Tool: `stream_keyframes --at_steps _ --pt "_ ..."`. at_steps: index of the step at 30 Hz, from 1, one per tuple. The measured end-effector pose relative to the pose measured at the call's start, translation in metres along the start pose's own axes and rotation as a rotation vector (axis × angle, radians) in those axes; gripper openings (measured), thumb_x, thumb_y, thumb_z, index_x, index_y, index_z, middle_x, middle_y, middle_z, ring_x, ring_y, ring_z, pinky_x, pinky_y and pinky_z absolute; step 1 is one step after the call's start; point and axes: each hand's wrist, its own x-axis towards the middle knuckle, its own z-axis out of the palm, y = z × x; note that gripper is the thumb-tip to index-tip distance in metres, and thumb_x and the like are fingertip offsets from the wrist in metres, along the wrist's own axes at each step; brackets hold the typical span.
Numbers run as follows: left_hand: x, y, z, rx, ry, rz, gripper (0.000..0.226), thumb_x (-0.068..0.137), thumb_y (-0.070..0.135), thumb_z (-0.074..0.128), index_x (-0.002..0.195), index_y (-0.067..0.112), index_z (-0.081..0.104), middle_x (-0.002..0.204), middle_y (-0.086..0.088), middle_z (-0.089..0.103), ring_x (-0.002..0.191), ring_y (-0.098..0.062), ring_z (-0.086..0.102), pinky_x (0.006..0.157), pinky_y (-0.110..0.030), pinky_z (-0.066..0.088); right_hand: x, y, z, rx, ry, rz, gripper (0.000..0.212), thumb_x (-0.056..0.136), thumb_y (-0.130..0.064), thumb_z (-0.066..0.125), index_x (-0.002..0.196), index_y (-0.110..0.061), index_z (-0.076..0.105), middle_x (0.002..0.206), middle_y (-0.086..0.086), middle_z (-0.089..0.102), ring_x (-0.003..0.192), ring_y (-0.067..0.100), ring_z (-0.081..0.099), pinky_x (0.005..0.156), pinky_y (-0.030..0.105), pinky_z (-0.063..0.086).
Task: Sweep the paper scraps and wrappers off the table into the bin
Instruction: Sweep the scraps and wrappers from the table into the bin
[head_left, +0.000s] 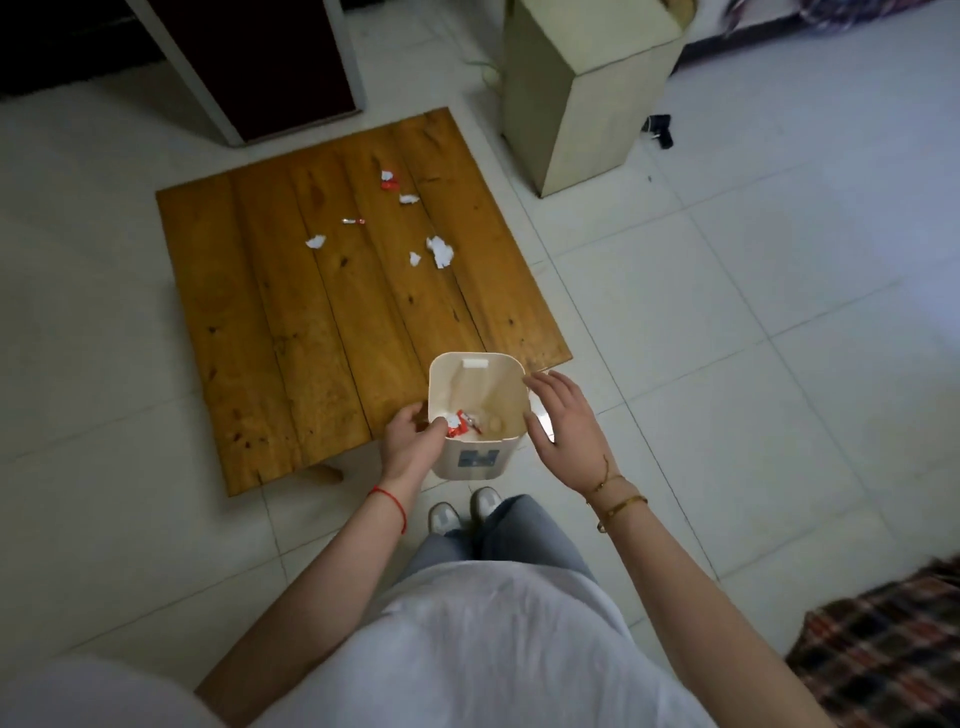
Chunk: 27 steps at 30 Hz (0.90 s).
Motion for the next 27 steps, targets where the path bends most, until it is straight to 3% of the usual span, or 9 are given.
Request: stream_keyframes --at_steps 4,11,15,22,27 --pt "-0.005 0.022 0.021 0.056 -0.078 0.036 0.055 0.082 0.023 0.063 0.136 0.018 0.051 0.118 -0.003 0.068 0.101 -0.021 0.067 0.084 -0.040 0.058 -0.004 0.008 -0.015 0.008 0.045 0.061 0.044 0.099 -0.033 0.043 0.139 -0.016 0.044 0.145 0.002 0.045 0.139 0.019 0.032 0.117 0.035 0.026" --pt "-0.010 0.068 0.077 0.115 -0.179 0.096 0.054 0.080 0.021 0.063 0.133 0.017 0.053 0.091 0.005 0.067 0.081 -0.006 0.064 0.066 -0.027 0.055 0.003 0.050 -0.059 0.081 0.103 0.106 0.042 0.097 -0.025 0.050 0.136 -0.011 0.048 0.141 0.007 0.049 0.136 0.025 0.035 0.117 0.038 0.027" --pt "-0.012 0.101 0.125 0.130 -0.190 0.099 0.049 0.081 0.019 0.061 0.130 0.019 0.057 0.087 0.008 0.068 0.083 -0.007 0.065 0.083 -0.036 0.058 0.016 0.092 -0.102 0.118 0.113 0.108 0.042 0.097 -0.025 0.049 0.137 -0.011 0.047 0.141 0.006 0.049 0.134 0.023 0.037 0.116 0.039 0.029" --pt "-0.026 0.166 0.222 0.003 -0.193 0.068 0.051 0.086 0.012 0.062 0.136 0.015 0.052 0.107 -0.005 0.071 0.088 -0.014 0.065 0.084 -0.036 0.058 0.050 0.179 -0.201 0.073 0.126 0.060 0.039 0.099 -0.024 0.047 0.136 -0.014 0.048 0.138 0.001 0.051 0.128 0.013 0.039 0.108 0.011 0.019" --pt "-0.029 0.209 0.277 -0.085 -0.150 0.043 0.048 0.085 0.010 0.063 0.132 0.018 0.055 0.087 0.006 0.066 0.084 -0.014 0.064 0.089 -0.045 0.057 0.084 0.229 -0.255 0.098 0.145 0.023 0.035 0.098 -0.020 0.047 0.133 -0.013 0.051 0.133 0.000 0.055 0.125 0.014 0.042 0.106 0.014 0.026"
